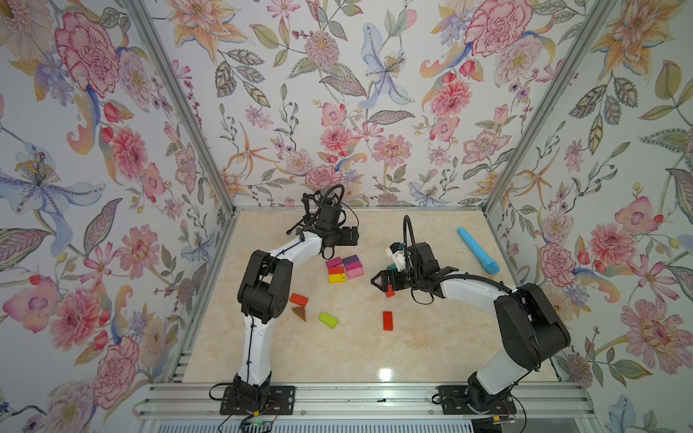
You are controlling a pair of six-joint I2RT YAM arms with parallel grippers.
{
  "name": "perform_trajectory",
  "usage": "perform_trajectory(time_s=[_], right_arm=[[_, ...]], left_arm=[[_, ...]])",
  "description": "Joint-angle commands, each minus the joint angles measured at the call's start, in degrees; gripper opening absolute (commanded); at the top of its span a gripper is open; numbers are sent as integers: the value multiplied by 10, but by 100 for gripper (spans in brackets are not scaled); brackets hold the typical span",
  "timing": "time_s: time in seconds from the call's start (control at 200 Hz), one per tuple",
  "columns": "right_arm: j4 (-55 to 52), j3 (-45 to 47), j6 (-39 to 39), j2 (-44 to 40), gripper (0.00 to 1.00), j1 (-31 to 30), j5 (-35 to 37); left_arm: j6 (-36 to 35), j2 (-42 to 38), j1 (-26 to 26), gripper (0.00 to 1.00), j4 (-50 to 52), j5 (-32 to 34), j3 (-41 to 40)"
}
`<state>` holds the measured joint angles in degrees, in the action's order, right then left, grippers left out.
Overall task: Assemble a piece of candy with building blocks
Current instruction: Assemble the building blocks at the center of the board.
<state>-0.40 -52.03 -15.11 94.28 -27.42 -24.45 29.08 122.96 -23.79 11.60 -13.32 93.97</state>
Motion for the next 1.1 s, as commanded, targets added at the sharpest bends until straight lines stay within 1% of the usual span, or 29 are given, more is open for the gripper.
perform_trajectory(time_s=[0.0, 0.16, 0.345, 0.696, 1.096], right_arm=[[-9, 2, 18, -12, 100, 2, 8], [-3, 1, 12, -2, 100, -2, 8], [-3, 0, 11, -6, 100, -2, 15], [-3, 0, 11, -1, 100, 7, 24], [1, 1, 12, 6, 100, 15, 22]], left_arm=[[-26, 28, -2, 99, 39, -4, 22], [-35, 45, -2, 99, 48, 3, 31], [-40, 58, -2, 99, 51, -8, 30], [-57, 54, -5, 99, 42, -26, -8], [-73, 48, -18, 99, 54, -35, -20]])
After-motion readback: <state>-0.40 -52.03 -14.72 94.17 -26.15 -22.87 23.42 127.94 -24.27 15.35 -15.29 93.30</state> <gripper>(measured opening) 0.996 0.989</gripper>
